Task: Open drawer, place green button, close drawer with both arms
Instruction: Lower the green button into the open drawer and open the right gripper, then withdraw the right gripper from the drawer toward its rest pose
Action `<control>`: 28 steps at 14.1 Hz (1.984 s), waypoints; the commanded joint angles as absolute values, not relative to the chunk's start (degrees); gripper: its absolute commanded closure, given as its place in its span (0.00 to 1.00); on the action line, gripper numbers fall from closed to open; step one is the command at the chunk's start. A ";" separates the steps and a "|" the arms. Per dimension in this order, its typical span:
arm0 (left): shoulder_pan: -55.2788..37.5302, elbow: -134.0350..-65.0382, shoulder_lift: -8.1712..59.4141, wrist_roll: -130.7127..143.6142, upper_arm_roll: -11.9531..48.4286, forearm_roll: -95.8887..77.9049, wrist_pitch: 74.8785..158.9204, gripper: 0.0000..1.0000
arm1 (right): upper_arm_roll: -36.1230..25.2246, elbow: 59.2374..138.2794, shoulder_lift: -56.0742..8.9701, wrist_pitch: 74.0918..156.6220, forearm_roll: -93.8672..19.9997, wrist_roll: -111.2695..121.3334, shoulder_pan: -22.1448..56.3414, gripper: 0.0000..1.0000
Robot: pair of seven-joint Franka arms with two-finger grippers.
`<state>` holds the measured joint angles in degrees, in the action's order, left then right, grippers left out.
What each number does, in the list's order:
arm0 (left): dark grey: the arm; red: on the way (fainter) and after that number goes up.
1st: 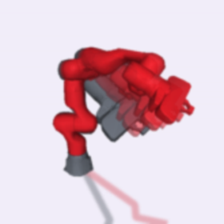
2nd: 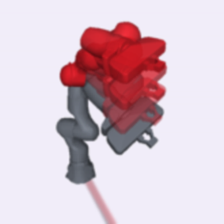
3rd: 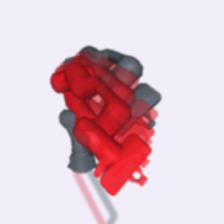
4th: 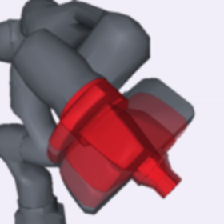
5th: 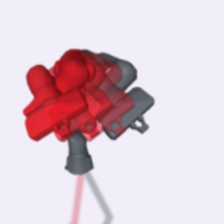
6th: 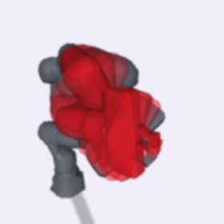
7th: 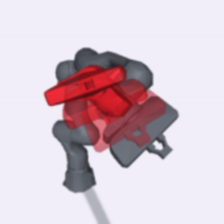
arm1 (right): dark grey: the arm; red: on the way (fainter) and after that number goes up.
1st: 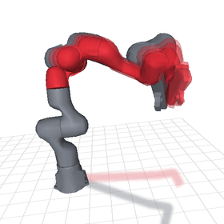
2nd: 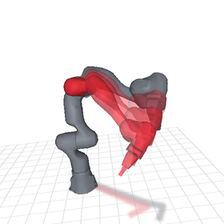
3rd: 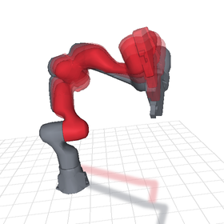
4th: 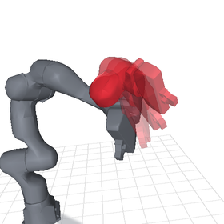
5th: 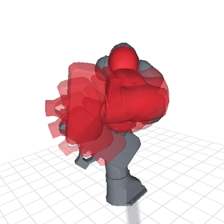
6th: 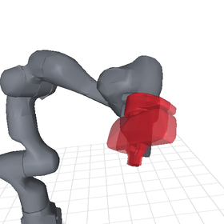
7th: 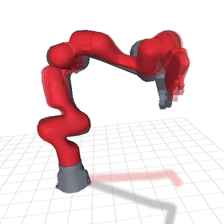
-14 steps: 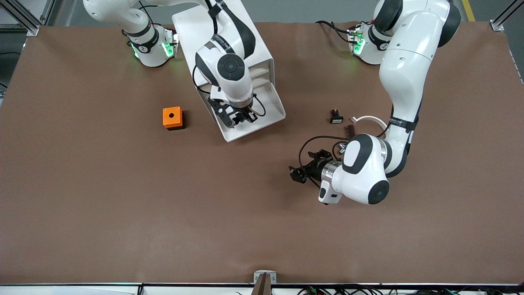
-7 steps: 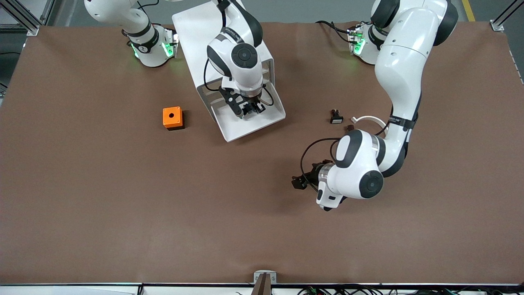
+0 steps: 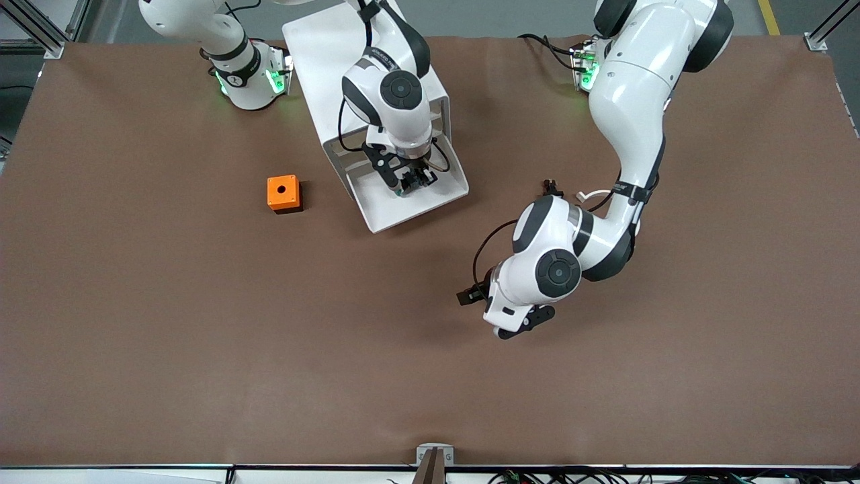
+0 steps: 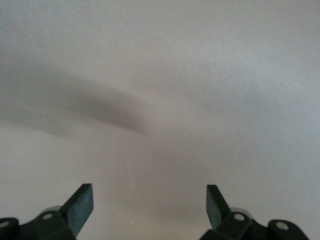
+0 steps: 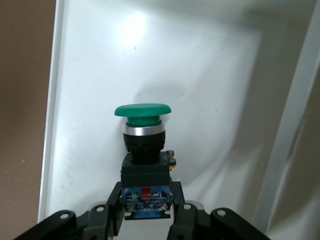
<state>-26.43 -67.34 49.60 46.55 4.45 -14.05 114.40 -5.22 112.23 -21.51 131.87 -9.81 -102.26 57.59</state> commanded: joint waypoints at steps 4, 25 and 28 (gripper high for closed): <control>-26.37 -69.35 47.81 46.67 4.22 -12.66 115.31 0.01 | -6.50 109.35 -20.66 129.66 -9.93 -103.63 57.40 0.00; -33.66 -75.41 48.51 54.04 3.87 -9.06 123.40 0.01 | -26.01 84.55 -11.07 80.60 -1.42 -10.30 25.93 0.00; -34.10 -75.58 48.78 56.51 3.87 -8.53 124.63 0.01 | -27.59 84.46 -10.99 78.93 -0.97 -7.74 25.93 0.00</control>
